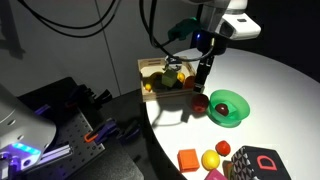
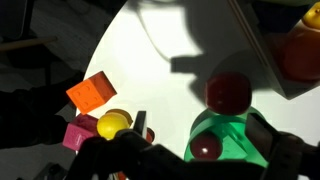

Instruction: Put the apple in the green bowl

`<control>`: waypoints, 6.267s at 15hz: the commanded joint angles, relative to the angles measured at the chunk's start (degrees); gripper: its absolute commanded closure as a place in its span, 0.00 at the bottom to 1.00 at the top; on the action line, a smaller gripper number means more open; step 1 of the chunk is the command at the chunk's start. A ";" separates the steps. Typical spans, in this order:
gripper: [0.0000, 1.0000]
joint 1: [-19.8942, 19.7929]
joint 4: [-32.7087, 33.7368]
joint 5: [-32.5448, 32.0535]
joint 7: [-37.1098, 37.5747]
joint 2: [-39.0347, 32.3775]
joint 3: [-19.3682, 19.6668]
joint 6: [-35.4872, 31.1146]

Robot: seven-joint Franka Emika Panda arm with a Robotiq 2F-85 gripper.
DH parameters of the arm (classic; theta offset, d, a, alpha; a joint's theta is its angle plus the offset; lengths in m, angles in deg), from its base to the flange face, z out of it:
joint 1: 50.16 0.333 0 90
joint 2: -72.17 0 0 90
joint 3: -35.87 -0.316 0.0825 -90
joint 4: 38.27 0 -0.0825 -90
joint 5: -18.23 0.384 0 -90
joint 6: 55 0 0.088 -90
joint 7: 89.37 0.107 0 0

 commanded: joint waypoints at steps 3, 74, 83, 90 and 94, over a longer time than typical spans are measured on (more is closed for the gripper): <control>0.00 1.08 0.24 1.15 0.80 -1.49 1.20 -2.09; 0.00 3.07 13.30 15.68 -1.41 -25.55 -0.65 -16.79; 0.00 3.43 13.94 15.40 -0.96 -26.80 -0.20 -16.87; 0.25 3.80 14.92 15.09 -0.55 -28.08 0.29 -16.58; 0.44 4.04 14.87 14.79 -0.59 -27.78 0.64 -16.00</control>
